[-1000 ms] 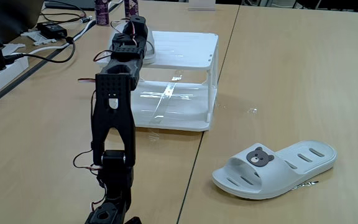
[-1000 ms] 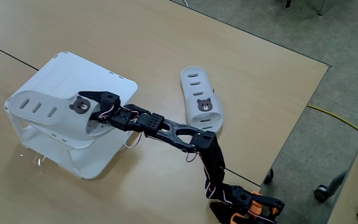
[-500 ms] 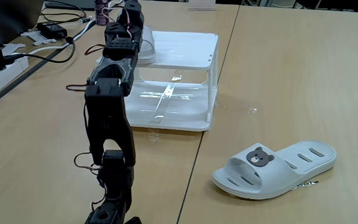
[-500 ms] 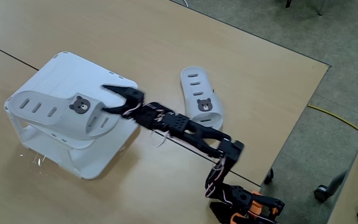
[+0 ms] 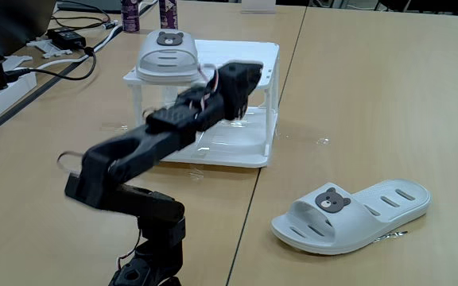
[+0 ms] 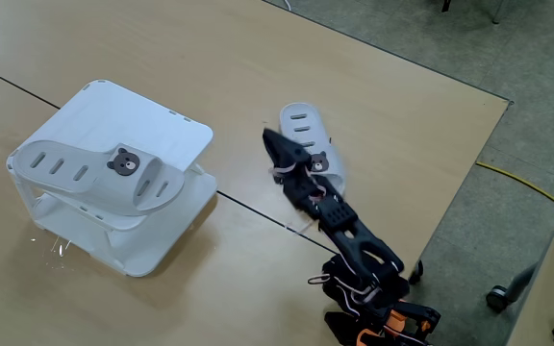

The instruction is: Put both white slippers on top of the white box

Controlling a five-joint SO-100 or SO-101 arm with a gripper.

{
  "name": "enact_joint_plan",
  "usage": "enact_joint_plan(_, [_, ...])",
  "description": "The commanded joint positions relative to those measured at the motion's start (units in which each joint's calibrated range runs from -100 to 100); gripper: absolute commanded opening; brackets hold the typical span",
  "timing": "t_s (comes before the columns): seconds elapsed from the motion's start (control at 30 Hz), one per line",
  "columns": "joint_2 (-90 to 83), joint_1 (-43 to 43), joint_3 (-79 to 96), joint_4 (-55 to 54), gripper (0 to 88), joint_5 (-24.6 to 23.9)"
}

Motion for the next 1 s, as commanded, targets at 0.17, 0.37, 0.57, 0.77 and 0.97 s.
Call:
enact_joint_plan(0.17, [-23.5,-8.4,22.2,-0.8,0.8,0.4])
enact_joint_plan(0.37, [-18.6,-3.0,32.5,-2.3,0.8,0.4])
enact_joint_plan(0.57, [8.9,-2.2,31.6,-22.4,0.7,0.4])
enact_joint_plan(0.77, [31.3,6.4,31.1,-44.2,0.7,0.4])
enact_joint_plan(0.97, [40.7,17.9,31.3,-52.5,0.7,0.4])
